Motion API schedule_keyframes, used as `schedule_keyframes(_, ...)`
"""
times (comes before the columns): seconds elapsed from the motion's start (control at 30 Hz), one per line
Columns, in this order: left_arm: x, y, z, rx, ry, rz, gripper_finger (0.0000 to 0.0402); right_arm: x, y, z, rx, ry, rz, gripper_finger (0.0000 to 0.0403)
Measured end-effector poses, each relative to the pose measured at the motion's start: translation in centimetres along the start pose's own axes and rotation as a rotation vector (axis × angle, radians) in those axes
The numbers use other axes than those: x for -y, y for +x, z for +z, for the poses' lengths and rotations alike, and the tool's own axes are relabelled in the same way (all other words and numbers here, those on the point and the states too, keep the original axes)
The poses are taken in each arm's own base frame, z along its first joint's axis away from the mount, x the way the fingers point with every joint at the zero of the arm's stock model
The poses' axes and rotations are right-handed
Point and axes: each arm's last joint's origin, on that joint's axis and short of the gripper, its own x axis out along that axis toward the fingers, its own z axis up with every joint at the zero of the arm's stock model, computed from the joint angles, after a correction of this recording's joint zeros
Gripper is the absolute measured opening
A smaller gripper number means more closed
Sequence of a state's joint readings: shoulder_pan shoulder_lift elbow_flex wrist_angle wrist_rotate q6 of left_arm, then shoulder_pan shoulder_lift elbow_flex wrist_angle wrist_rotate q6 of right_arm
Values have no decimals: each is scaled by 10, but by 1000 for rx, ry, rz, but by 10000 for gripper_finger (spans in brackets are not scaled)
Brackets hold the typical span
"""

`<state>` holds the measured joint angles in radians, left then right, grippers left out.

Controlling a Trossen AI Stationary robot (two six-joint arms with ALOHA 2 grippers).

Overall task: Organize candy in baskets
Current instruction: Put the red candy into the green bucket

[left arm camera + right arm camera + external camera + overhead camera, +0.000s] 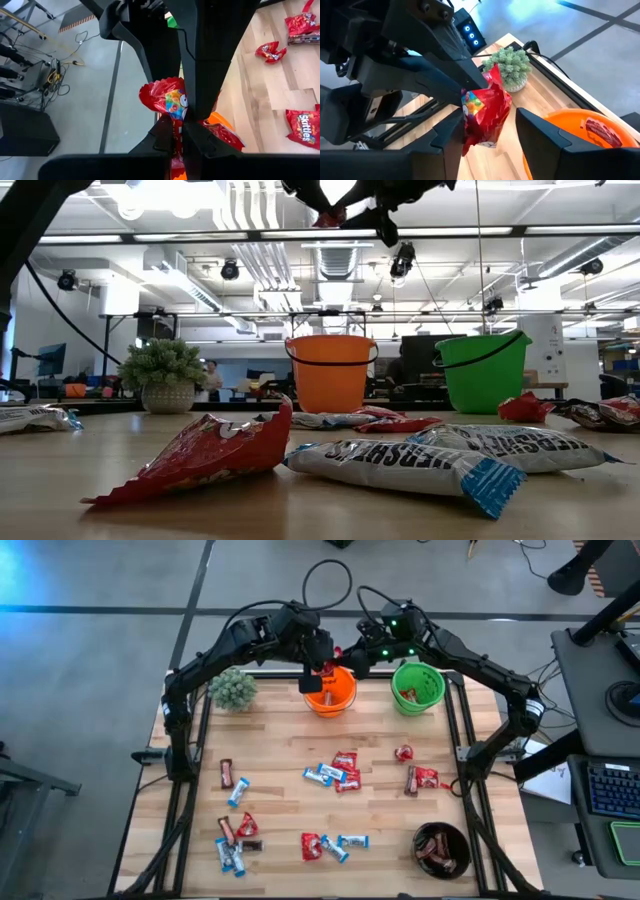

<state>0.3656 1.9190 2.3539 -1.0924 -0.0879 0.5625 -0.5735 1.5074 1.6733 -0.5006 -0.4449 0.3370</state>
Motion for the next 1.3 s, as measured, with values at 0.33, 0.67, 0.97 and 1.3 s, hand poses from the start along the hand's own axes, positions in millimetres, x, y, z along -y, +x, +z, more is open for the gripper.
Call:
schedule_keyframes(0.33, 0, 0, 0, -3, 2, -1, 0, 0, 0, 1, 5, -27, 1, 23)
schedule_keyframes(0.67, 0, 0, 0, -5, 3, 4, 25, 0, -1, 1, 5, -26, 1, 19)
schedule_keyframes(0.97, 1, -1, 0, -4, -1, 1, 102, -2, -5, 0, 2, -23, -10, 17)
schedule_keyframes(1.3, 0, -3, -8, -142, 15, 93, 158, -1, -20, -14, -118, -23, -157, 17)
